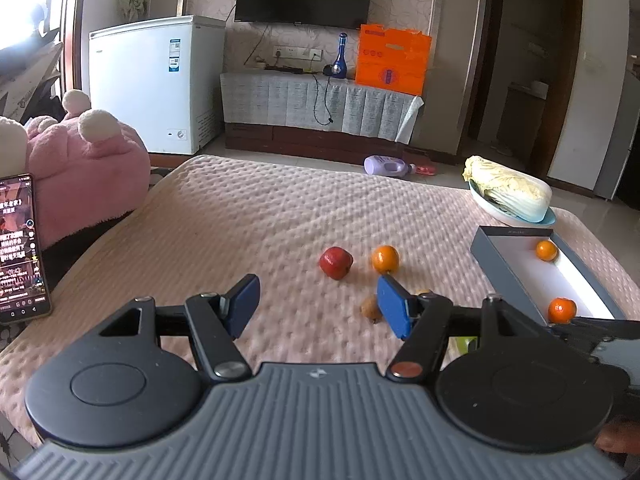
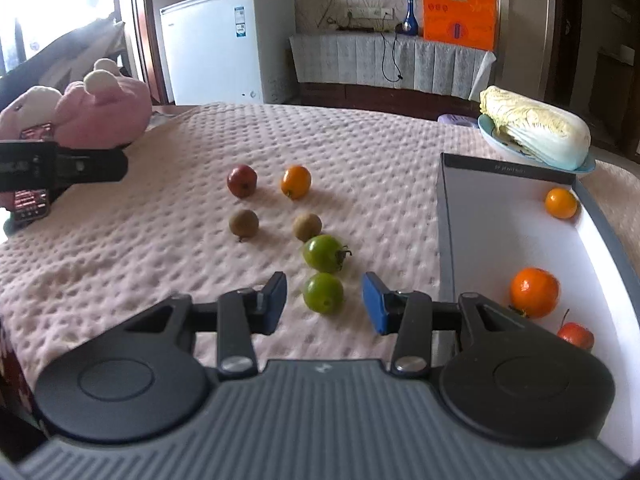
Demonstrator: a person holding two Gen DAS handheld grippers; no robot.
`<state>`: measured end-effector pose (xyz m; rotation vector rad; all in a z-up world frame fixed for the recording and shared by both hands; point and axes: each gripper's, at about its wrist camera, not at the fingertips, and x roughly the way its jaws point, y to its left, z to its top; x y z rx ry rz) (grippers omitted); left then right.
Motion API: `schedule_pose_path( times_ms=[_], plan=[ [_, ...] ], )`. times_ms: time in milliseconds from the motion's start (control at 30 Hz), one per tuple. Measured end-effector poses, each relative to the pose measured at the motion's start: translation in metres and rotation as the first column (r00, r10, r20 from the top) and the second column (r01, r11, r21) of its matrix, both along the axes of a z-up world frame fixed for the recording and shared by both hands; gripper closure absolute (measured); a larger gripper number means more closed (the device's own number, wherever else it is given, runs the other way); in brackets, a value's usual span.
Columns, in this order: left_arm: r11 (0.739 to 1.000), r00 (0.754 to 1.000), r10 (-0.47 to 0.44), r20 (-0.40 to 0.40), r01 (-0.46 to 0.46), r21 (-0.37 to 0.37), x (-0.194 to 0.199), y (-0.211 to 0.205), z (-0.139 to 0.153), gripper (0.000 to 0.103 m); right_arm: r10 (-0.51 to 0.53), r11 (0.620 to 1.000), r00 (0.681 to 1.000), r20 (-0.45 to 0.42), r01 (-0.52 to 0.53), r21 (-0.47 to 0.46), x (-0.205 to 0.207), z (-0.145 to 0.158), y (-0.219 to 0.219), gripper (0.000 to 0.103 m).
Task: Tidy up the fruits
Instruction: 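Move the right gripper to the green tomato and grasp it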
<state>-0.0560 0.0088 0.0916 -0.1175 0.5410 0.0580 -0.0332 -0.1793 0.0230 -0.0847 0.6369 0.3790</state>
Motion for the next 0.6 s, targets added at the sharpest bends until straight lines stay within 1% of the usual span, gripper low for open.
schedule_pose_path(
  times_ms=[100, 333, 433, 467, 500, 600],
  plan=[
    [1.000, 1.000, -0.008, -0.004, 0.008, -0.007, 0.001, 0.003, -0.001, 0.033, -0.004, 1.000, 1.000, -0.005, 0.004, -0.021, 0.001, -0.004, 0.006, 0.061],
    [1.000, 0.999, -0.021, -0.036, 0.022, 0.002, 0.007, 0.003, -0.008, 0.033, 0.006, 0.998, 1.000, -0.019, -0.007, -0.055, 0.006, -0.012, 0.017, 0.061],
    [0.999, 0.998, -0.040, -0.040, 0.040, 0.011, 0.009, 0.000, -0.010, 0.033, 0.012, 0.996, 1.000, -0.014, -0.013, -0.084, 0.007, -0.015, 0.021, 0.059],
    [0.999, 0.998, -0.044, -0.040, 0.045, 0.017, 0.010, -0.001, -0.010, 0.033, 0.009, 0.996, 1.000, -0.015, -0.010, -0.086, 0.007, -0.015, 0.021, 0.061],
    [0.999, 0.998, -0.048, -0.040, 0.049, 0.021, 0.010, -0.002, -0.011, 0.033, 0.002, 0.996, 1.000, -0.015, -0.003, -0.090, 0.008, -0.015, 0.021, 0.066],
    [0.998, 0.998, -0.057, -0.039, 0.058, 0.031, 0.012, -0.004, -0.013, 0.033, -0.016, 0.994, 1.000, -0.024, 0.013, -0.109, 0.010, -0.017, 0.019, 0.075]
  ],
)
